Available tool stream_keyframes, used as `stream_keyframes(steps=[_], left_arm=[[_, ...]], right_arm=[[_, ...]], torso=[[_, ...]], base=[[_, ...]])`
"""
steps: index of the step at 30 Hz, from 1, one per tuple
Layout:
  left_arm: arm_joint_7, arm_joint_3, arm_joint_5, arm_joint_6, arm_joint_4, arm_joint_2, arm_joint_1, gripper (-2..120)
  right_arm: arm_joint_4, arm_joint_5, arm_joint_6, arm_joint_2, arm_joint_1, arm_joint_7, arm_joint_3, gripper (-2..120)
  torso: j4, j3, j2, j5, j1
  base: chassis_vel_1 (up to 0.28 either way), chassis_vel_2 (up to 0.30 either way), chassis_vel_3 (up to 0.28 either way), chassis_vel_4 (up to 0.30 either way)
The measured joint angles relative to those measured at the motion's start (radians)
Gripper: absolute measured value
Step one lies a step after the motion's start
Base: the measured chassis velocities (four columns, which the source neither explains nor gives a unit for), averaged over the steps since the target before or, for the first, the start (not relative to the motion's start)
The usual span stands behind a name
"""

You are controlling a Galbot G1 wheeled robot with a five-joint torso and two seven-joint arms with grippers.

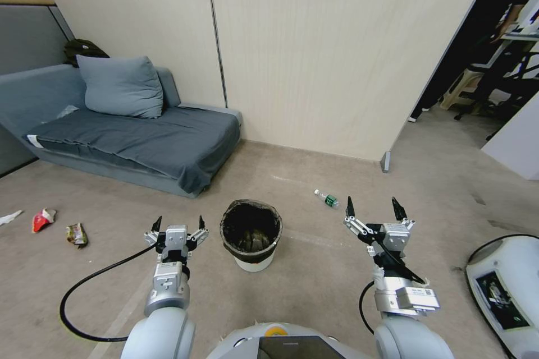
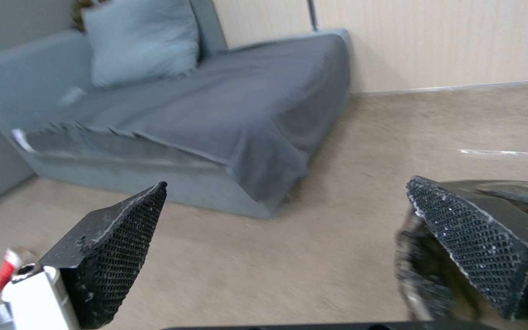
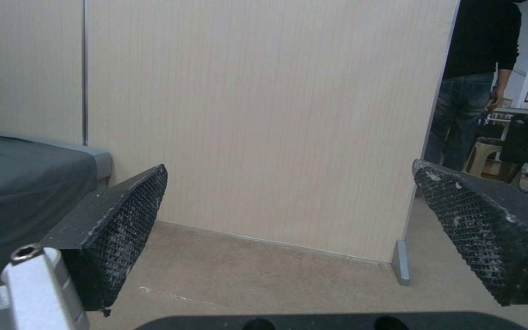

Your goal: Pick up the trash bin, then pick up the garbage from the floor and place it into the trash bin.

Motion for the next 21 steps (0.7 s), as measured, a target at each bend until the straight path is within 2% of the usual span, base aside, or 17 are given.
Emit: stream_keyframes(steps=[7,11,14,21], left_arm=[[0.001,0.0,-0.017,0.005,0.0,0.001,-0.002,100],[0.023,-0.005,-0.099,0.025,0.0,0.008,-0.013,100],[0.064,-0.016,-0.247,0.064,0.0,0.021,-0.034,100],[0.072,-0.018,-0.275,0.071,0.0,0.024,-0.038,100]], right_arm=[[-0.009,-0.006,0.0,0.0,0.005,0.0,-0.007,100],[-0.016,-0.013,0.001,0.0,0.008,0.0,-0.015,100],[-0.023,-0.021,0.004,0.0,0.011,-0.001,-0.02,100],[-0.025,-0.026,0.006,0.0,0.013,-0.004,-0.019,100]], torso=[[0.0001,0.0,0.0,0.0,0.0],[0.0001,0.0,0.0,0.0,0.0],[-0.0001,0.0,0.0,-0.0001,0.0],[0.0,0.0,0.0,0.0,0.0]], base=[[0.0,0.0,0.0,0.0],[0.0,0.0,0.0,0.0],[0.0,0.0,0.0,0.0],[0.0,0.0,0.0,0.0]])
